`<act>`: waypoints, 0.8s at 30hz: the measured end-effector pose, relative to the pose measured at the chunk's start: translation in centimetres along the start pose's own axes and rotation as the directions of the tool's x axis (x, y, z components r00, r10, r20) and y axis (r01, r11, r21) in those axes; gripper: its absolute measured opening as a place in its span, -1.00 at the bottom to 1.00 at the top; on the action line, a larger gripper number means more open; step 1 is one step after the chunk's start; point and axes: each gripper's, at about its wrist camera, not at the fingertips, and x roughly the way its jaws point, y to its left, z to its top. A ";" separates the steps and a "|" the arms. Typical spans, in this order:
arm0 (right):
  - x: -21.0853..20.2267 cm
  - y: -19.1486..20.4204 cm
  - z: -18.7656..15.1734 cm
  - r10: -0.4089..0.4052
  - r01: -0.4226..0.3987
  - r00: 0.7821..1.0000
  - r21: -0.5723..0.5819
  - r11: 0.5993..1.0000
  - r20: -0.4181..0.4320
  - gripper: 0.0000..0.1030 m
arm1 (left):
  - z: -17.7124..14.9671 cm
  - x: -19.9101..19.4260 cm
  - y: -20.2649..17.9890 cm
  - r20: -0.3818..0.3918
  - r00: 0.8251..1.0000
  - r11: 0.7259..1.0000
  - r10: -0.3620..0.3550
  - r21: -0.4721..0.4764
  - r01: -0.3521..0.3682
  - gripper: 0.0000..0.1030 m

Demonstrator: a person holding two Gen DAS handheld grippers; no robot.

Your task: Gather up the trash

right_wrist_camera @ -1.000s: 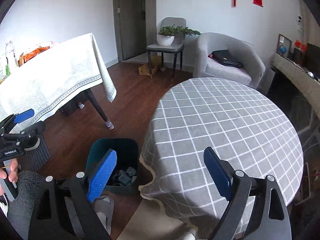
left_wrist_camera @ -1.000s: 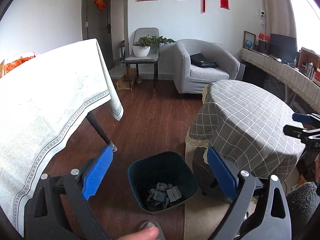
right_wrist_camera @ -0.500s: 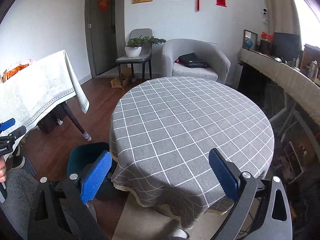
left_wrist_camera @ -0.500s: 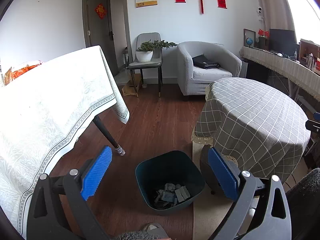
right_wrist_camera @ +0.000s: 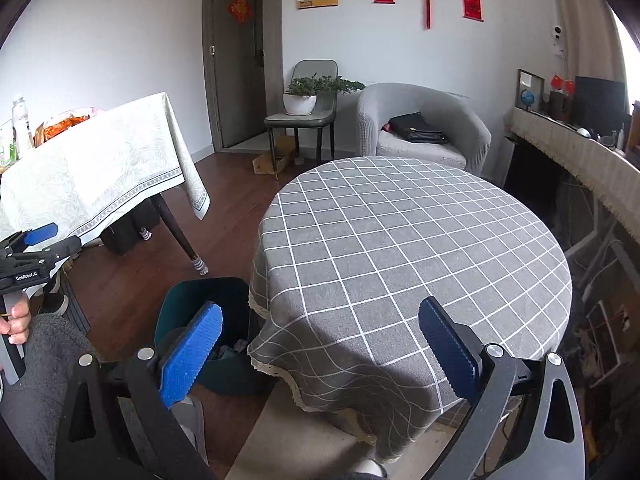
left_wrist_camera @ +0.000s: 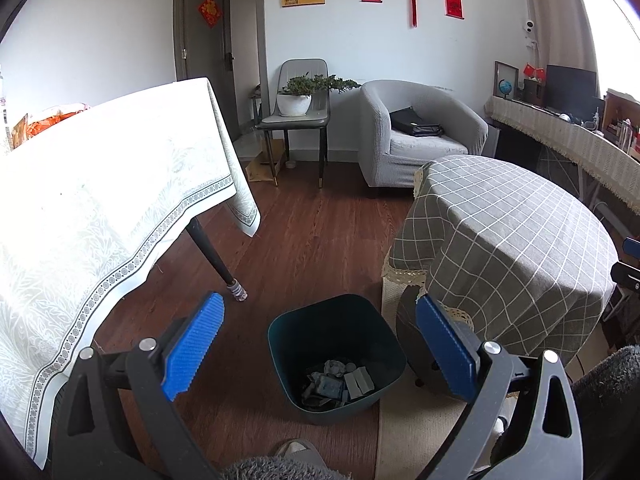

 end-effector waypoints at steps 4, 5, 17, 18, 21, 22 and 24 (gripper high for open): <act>0.0 0.0 -0.1 0.007 -0.007 1.000 0.010 1.000 -0.001 0.93 | -0.1 0.1 -0.2 -0.003 1.000 1.000 0.001 0.007 -0.001 0.91; 0.0 -0.1 -0.1 0.010 -0.010 1.000 0.015 1.000 0.000 0.93 | 0.0 0.1 -0.3 -0.004 1.000 1.000 0.002 0.009 -0.002 0.91; -0.3 -0.3 -0.1 0.014 -0.014 1.000 0.027 1.000 0.005 0.93 | -0.2 0.4 -0.4 -0.012 1.000 1.000 0.005 0.006 -0.005 0.91; -0.4 -0.3 -0.1 0.014 -0.014 1.000 0.026 1.000 0.005 0.93 | -0.2 0.4 -0.4 -0.013 1.000 1.000 0.004 0.005 -0.004 0.91; -0.4 -0.3 -0.1 0.015 -0.015 1.000 0.026 1.000 0.004 0.93 | -0.2 0.4 -0.4 -0.013 1.000 1.000 0.005 0.006 -0.005 0.91; -0.4 -0.2 0.0 0.016 -0.016 1.000 0.027 1.000 0.004 0.93 | -0.2 0.4 -0.4 -0.013 1.000 1.000 0.005 0.008 -0.004 0.91; -0.4 -0.3 0.0 0.018 -0.018 1.000 0.031 0.999 0.004 0.93 | -0.2 0.5 -0.4 -0.015 1.000 1.000 0.004 0.010 -0.004 0.91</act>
